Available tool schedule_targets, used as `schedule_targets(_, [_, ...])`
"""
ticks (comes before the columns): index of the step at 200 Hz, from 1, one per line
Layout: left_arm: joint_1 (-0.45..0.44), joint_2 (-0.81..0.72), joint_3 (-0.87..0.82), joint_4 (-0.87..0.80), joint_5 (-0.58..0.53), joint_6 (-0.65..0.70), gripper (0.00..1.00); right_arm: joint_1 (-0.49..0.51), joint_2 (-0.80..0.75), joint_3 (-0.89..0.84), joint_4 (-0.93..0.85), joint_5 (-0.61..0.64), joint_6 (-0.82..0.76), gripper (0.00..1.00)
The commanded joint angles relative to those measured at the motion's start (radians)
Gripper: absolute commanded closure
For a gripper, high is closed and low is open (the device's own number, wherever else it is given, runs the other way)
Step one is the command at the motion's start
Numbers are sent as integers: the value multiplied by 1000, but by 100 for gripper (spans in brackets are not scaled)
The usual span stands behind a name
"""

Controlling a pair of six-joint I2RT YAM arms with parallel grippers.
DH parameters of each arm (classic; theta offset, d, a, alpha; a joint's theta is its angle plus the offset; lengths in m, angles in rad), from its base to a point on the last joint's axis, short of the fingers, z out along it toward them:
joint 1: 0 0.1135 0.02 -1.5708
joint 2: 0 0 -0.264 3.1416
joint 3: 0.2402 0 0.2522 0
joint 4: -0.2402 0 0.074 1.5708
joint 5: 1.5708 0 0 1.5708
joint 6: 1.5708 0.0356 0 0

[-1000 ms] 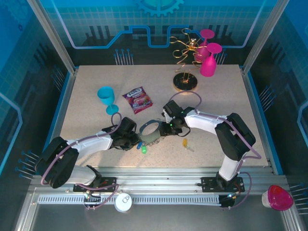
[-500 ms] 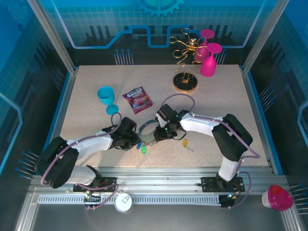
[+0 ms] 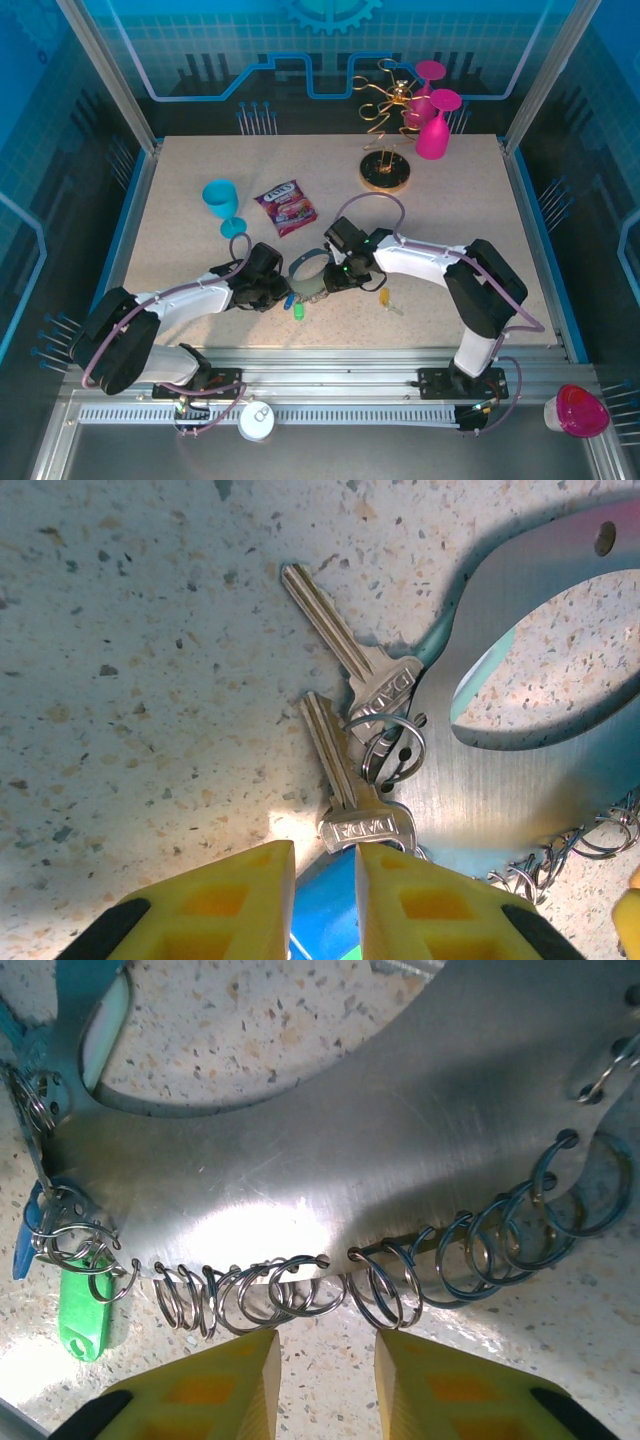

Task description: Put the keys on the keyring

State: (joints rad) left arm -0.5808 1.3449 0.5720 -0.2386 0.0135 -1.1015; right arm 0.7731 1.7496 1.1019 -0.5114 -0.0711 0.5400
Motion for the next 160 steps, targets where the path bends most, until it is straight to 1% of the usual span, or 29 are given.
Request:
schedule_targets(1, [-7, -22, -11, -19, -18, -14, 77, 24, -41, 38, -59, 110, 19, 69])
schedule_targets(14, [-6, -24, -11, -19, -20, -13, 77, 23, -50, 34, -70, 163, 31, 69])
schedule_targets(26, [-5, -24, -11, -19, -20, -14, 77, 20, -53, 29, -70, 176, 32, 70])
schedule_targets(93, [-6, -29, -11, -22, -19, -15, 77, 9, 17, 35, -57, 72, 35, 73])
schedule_targets(160, [-5, -30, -11, -24, -21, -15, 77, 4, 65, 53, -46, 36, 34, 75])
